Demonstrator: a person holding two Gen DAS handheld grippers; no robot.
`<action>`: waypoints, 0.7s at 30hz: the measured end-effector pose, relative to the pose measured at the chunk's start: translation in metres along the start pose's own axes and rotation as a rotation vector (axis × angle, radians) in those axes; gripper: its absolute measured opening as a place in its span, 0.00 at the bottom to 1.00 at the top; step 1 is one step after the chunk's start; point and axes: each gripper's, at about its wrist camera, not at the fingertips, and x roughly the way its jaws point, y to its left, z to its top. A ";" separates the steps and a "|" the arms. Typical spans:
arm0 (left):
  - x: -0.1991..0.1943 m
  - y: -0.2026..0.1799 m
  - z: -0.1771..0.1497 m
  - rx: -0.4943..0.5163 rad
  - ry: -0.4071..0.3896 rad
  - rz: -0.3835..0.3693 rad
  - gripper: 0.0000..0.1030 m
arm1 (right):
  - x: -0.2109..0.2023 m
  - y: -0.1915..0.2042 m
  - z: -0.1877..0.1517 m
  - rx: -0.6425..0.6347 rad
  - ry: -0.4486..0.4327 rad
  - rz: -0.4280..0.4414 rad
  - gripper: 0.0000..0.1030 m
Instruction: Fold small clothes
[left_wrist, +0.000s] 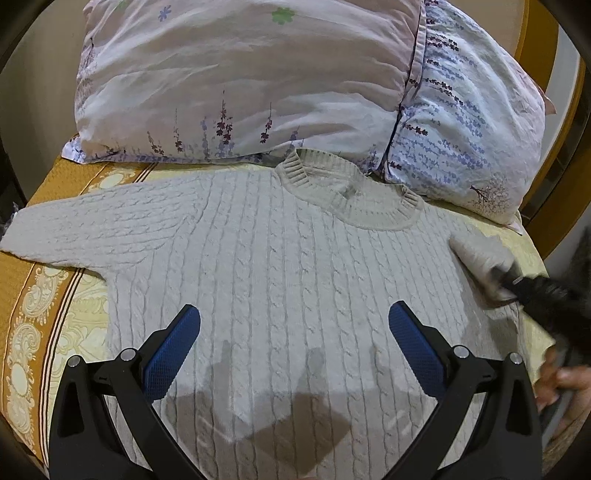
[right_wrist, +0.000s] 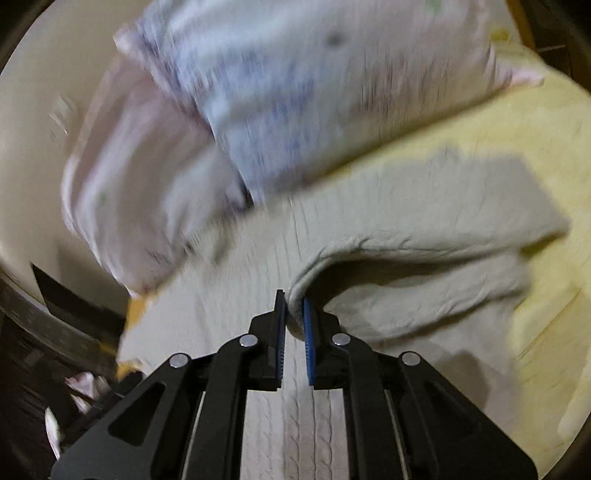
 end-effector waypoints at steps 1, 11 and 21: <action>0.000 0.001 -0.001 0.001 0.003 -0.001 0.99 | 0.003 -0.003 -0.001 0.019 0.011 -0.002 0.13; 0.003 0.032 -0.005 -0.068 0.050 -0.021 0.99 | -0.029 -0.050 0.027 0.213 -0.127 -0.089 0.34; 0.005 0.066 -0.004 -0.174 0.078 -0.151 0.99 | -0.032 -0.023 0.040 0.141 -0.235 -0.197 0.09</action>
